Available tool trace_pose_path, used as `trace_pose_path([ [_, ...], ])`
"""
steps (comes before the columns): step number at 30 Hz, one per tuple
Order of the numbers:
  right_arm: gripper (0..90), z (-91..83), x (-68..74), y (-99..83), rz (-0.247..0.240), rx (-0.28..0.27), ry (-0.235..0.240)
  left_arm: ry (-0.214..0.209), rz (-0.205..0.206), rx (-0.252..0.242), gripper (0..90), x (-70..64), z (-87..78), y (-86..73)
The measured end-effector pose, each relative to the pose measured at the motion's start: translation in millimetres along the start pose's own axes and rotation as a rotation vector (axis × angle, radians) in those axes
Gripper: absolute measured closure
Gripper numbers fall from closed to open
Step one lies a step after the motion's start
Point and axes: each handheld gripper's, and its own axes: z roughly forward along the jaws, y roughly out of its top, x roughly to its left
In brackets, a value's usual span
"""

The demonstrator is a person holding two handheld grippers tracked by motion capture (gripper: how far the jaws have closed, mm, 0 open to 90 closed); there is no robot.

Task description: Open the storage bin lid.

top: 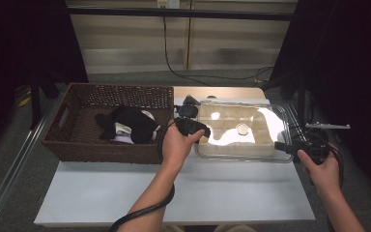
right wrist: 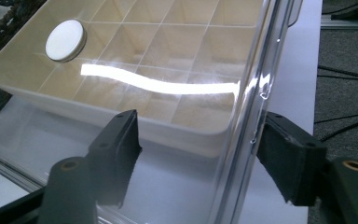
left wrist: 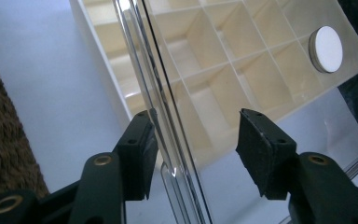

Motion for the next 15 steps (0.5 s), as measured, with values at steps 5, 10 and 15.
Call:
trace_pose_path([
  [5,39.3,-3.3,0.1,-5.9,0.001,0.005,0.001,0.002,0.005,0.007,53.0,-0.8,-4.1,-8.6],
  [10,45.4,-6.5,1.1,-11.5,-0.01,0.011,-0.003,0.011,0.024,0.012,56.0,-0.1,-7.2,-14.3],
  [15,48.2,-12.2,4.5,-20.4,-0.016,0.005,0.005,0.006,0.022,0.014,57.3,0.2,-9.6,-24.3],
])
